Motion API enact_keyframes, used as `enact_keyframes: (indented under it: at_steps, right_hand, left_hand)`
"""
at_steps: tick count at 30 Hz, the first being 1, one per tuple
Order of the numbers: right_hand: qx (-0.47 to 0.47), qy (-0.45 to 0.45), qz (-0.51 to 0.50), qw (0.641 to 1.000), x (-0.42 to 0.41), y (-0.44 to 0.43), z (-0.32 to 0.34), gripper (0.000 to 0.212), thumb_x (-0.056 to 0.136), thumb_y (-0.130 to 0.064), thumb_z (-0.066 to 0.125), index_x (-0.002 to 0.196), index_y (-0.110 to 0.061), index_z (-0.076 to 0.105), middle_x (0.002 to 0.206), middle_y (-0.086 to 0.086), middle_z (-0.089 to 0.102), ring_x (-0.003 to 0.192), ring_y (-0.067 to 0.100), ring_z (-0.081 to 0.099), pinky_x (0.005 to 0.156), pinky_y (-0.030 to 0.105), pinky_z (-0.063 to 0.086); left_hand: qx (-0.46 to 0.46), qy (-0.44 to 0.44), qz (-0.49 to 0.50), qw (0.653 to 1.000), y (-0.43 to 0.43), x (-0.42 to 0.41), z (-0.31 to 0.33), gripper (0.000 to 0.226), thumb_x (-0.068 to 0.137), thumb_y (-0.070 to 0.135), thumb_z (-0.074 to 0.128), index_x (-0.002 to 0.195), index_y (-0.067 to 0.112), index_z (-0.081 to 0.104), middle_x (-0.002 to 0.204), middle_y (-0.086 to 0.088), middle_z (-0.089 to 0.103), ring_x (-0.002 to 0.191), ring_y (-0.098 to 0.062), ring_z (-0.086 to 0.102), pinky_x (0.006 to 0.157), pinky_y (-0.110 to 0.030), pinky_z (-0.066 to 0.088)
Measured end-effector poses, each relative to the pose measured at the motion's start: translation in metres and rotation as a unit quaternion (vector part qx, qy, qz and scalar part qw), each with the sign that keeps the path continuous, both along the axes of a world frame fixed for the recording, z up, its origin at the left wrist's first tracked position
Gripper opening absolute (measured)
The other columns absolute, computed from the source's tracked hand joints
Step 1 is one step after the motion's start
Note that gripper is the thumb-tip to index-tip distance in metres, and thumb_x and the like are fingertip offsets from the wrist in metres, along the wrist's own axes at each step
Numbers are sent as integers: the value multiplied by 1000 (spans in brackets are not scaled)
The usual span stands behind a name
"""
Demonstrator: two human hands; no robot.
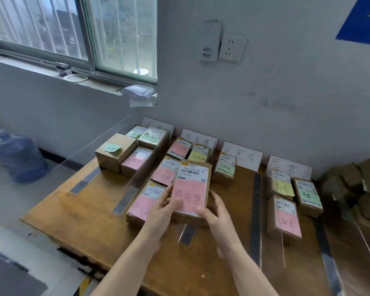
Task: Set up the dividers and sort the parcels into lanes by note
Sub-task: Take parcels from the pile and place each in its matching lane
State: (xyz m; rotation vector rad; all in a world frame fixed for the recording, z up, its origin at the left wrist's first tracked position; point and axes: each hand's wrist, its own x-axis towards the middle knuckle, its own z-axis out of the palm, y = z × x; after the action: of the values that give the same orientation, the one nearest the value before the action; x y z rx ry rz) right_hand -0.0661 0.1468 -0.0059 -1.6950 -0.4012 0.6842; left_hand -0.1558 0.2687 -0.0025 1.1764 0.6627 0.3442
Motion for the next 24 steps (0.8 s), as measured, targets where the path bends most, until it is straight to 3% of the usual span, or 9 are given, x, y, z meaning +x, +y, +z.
enact_keyframes:
  at_steps: [4, 9, 11, 14, 17, 21, 24]
  right_hand:
    - [7, 24, 25, 999, -25, 15, -7, 58, 89, -38, 68, 139, -40, 38, 120, -5, 61, 106, 12, 62, 67, 20, 56]
    - [3, 33, 26, 999, -41, 30, -16, 58, 76, -54, 73, 126, -46, 45, 127, -4, 61, 117, 18, 59, 95, 44, 55]
    - [3, 37, 19, 999, -46, 34, -19, 47, 84, -45, 72, 123, -44, 46, 125, -5, 61, 116, 16, 58, 97, 44, 54]
    - [-7, 49, 1, 999, -54, 37, -25, 42, 88, -38, 69, 124, -39, 46, 119, -10, 60, 111, 12, 57, 96, 41, 54]
    - [-30, 69, -28, 997, -63, 39, -34, 40, 90, -37, 68, 125, -35, 48, 119, -10, 60, 112, 11, 56, 99, 43, 52]
    - [-47, 119, -68, 989, -77, 47, -45, 34, 92, -34, 66, 122, -32, 51, 119, -5, 63, 113, 14, 55, 103, 45, 49]
    - [-58, 138, -105, 983, -89, 54, -49, 30, 93, -32, 64, 119, -30, 49, 118, -5, 61, 107, 10, 54, 100, 34, 47]
  left_hand:
    - [6, 11, 29, 999, 14, -26, -4, 29, 92, 29, 63, 118, 40, 56, 113, 3, 67, 107, -18, 62, 90, -36, 54]
    - [31, 32, 68, 997, 20, -45, -10, 25, 84, 46, 61, 109, 46, 58, 118, 3, 66, 111, -18, 60, 100, -43, 50]
    - [35, 44, 92, 994, 25, -48, -14, 25, 86, 50, 54, 109, 44, 60, 117, 3, 67, 111, -16, 60, 93, -37, 52]
    - [37, 58, 118, 991, 36, -53, -23, 25, 101, 39, 42, 110, 35, 64, 109, 0, 71, 105, -16, 65, 80, -30, 53]
    - [54, 86, 131, 986, 53, -55, -38, 24, 103, 26, 43, 109, 20, 66, 108, -7, 72, 99, -19, 68, 71, -28, 57]
    - [235, 173, 56, 955, 79, -55, -64, 24, 102, 16, 46, 119, 25, 60, 122, 0, 65, 102, -11, 62, 70, -29, 60]
    - [399, 239, -71, 882, 95, -56, -78, 41, 98, 13, 52, 136, 26, 55, 137, 10, 55, 120, -10, 55, 73, -19, 55]
